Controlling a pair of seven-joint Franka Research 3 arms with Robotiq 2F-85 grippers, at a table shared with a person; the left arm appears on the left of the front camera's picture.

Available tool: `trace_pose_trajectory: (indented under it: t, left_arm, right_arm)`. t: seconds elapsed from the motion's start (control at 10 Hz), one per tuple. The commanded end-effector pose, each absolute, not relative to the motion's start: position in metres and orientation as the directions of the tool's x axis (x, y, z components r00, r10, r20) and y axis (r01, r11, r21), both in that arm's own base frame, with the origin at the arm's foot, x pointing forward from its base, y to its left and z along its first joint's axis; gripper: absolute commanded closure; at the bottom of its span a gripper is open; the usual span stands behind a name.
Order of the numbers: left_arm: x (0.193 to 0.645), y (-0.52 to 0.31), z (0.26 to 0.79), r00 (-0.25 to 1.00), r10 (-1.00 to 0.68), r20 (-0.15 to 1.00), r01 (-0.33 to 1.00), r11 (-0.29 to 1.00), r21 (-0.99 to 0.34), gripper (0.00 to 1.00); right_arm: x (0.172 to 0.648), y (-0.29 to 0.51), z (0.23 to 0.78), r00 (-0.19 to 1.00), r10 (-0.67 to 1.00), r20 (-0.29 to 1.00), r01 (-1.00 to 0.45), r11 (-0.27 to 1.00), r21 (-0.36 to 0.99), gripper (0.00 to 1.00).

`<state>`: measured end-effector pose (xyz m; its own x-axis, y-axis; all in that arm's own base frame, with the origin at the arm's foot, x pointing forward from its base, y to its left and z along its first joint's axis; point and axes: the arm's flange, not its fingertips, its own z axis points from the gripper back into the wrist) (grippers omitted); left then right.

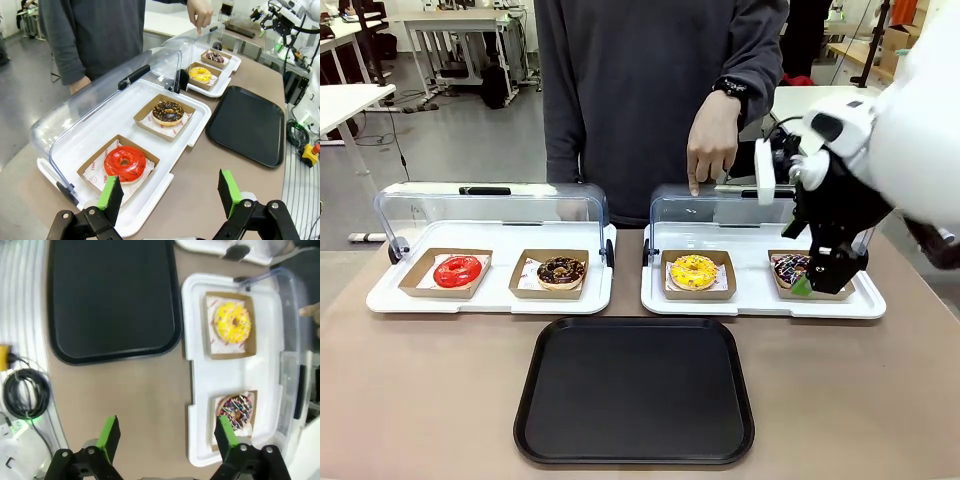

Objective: Move the third donut from the left to the tray.
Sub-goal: Pick up the Paper togo box containing the Donut indicated by the person and place it on the Handle tray.

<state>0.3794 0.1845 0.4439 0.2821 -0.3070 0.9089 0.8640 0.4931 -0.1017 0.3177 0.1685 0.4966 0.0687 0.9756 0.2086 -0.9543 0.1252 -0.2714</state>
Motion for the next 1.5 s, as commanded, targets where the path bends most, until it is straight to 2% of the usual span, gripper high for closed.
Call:
trace_pose_trajectory:
  t: [0.0, 0.1, 0.2, 0.6, 0.7, 1.0, 1.4]
  left_arm:
    - [0.378, 0.184, 0.445, 0.276, -0.298, 0.914, 0.866, 0.489, -0.102, 0.0]
    - [0.378, 0.184, 0.445, 0.276, -0.298, 0.914, 0.866, 0.489, -0.102, 0.0]
    - [0.378, 0.184, 0.445, 0.276, -0.298, 0.914, 0.866, 0.489, -0.102, 0.0]
    - [0.378, 0.184, 0.445, 0.276, -0.298, 0.914, 0.866, 0.489, -0.102, 0.0]
    - [0.378, 0.184, 0.445, 0.276, -0.298, 0.914, 0.866, 0.489, -0.102, 0.0]
    - [0.378, 0.184, 0.445, 0.276, -0.298, 0.914, 0.866, 0.489, -0.102, 0.0]
    - [0.378, 0.184, 0.445, 0.276, -0.298, 0.914, 0.866, 0.489, -0.102, 0.0]
  right_arm:
    - [0.313, 0.17, 0.49, 0.103, 0.986, 0.135, -0.936, 0.142, -0.322, 0.0]
    - [0.316, 0.169, 0.487, 0.114, 0.981, 0.16, -0.931, 0.161, -0.329, 0.0]
    - [0.317, 0.172, 0.494, 0.073, 0.984, 0.161, -0.949, 0.119, -0.293, 0.0]
    - [0.318, 0.17, 0.495, 0.056, 0.985, 0.162, -0.951, 0.103, -0.293, 0.0]
    - [0.332, 0.203, 0.48, 0.026, 0.997, 0.076, -0.948, 0.049, -0.315, 0.0]
    - [0.359, 0.233, 0.439, -0.008, 0.994, 0.105, -0.938, 0.029, -0.347, 0.0]
    - [0.396, 0.235, 0.396, -0.022, 0.994, 0.105, -0.933, 0.017, -0.359, 0.0]
